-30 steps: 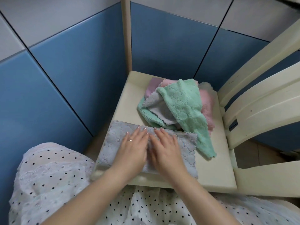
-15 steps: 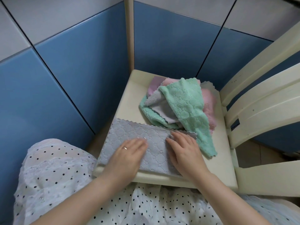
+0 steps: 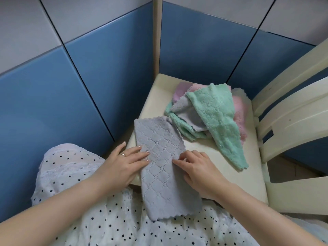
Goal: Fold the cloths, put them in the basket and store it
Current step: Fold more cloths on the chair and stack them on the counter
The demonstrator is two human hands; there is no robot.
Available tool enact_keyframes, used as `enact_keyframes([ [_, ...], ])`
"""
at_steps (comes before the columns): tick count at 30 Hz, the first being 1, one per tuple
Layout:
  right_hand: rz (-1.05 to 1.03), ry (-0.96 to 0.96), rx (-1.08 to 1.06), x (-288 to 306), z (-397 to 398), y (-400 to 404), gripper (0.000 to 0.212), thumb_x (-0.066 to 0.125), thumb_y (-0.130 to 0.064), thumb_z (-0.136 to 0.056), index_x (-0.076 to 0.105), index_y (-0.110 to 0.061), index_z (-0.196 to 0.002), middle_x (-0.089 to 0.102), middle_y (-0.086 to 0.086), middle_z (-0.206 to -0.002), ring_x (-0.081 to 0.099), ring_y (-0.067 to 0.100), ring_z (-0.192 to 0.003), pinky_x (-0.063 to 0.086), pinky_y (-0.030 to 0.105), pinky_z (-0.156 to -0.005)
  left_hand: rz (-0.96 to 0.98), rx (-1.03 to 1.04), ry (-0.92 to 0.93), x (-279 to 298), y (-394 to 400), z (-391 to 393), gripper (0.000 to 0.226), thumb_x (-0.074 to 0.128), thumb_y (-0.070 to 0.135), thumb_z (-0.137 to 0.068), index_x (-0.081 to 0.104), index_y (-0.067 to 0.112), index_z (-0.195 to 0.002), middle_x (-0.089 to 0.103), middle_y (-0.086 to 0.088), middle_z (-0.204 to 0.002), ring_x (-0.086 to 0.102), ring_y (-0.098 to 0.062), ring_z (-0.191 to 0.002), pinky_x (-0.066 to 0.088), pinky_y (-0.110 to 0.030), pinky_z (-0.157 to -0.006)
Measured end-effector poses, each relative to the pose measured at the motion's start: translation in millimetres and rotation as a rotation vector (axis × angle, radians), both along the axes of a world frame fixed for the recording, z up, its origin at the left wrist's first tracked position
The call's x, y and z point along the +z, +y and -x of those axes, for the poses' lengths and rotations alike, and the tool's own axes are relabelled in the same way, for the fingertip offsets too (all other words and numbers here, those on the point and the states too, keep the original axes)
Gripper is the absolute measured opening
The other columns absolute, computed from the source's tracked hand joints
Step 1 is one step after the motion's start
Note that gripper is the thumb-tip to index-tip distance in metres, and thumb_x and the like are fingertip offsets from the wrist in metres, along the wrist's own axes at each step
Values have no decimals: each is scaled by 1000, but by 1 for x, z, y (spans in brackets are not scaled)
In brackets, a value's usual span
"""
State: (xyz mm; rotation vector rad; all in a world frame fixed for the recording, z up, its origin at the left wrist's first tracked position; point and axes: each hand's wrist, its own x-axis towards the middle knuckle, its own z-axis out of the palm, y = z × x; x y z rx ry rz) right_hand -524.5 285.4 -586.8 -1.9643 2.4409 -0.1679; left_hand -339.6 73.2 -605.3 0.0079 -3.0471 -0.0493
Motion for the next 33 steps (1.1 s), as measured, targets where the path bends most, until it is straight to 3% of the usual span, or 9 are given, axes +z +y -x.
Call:
enact_keyframes([
  [6,-99,-74,133,3,16,30,60,49,-27,-78,42,-35,-137,42,-2,-145,37,20,-136,28,43,-111,-42,-155,-55,-1,7,-7,57,49,31,-79,49,20,-135,46,-3,-143,34,-23,-138,19,-47,-111],
  [9,-321,-71,204,1,24,49,77,43,-45,-77,13,-38,-148,8,-4,-158,2,16,-146,3,44,-118,-72,-210,-58,-11,22,-3,67,63,30,-77,40,22,-140,40,-3,-148,31,-22,-139,21,-44,-112],
  [11,-340,-2,237,-5,23,55,87,43,-56,-72,7,-34,-150,4,-2,-159,-2,19,-146,-1,45,-117,-74,-194,-33,-17,26,-1,66,66,26,-79,39,23,-140,39,-3,-148,32,-22,-138,25,-43,-113],
  [14,-211,56,214,-16,14,56,82,53,-52,-72,26,-30,-146,30,3,-152,20,22,-142,11,50,-112,-195,-191,59,-19,26,-3,47,54,21,-88,49,22,-134,46,-1,-143,38,-19,-135,24,-39,-112],
  [19,294,-281,104,-19,-9,43,24,41,-34,-96,62,-27,-106,63,-8,-118,52,12,-122,26,39,-113,-594,-32,140,-10,23,-9,34,53,23,-87,61,26,-120,62,14,-124,52,-2,-120,34,-25,-107],
  [23,425,-705,-208,2,-27,19,22,35,-43,-95,54,-31,-95,66,-4,-89,60,8,-83,47,24,-74,-913,292,201,11,30,-15,27,46,53,-85,65,37,-96,68,14,-84,61,-4,-73,49,-21,-65],
  [26,441,-778,-341,12,-28,-5,33,33,-48,-91,53,-21,-92,62,-2,-78,54,13,-69,42,32,-60,-1082,463,277,21,35,-8,13,53,53,-87,56,42,-93,66,21,-85,62,-1,-76,44,-18,-61],
  [30,323,-768,-513,11,-18,-32,23,40,-33,-98,49,-15,-88,58,-3,-73,53,16,-69,41,37,-62,-1241,600,266,27,35,5,58,55,32,-91,23,48,-136,70,14,-95,67,-1,-87,52,-21,-76],
  [33,238,-750,-594,6,-11,-39,18,41,-29,-98,48,-20,-85,56,-9,-76,52,15,-73,36,24,-59,-1154,640,216,23,29,12,75,55,30,-93,3,54,-141,67,14,-93,65,-10,-74,50,-26,-77],
])
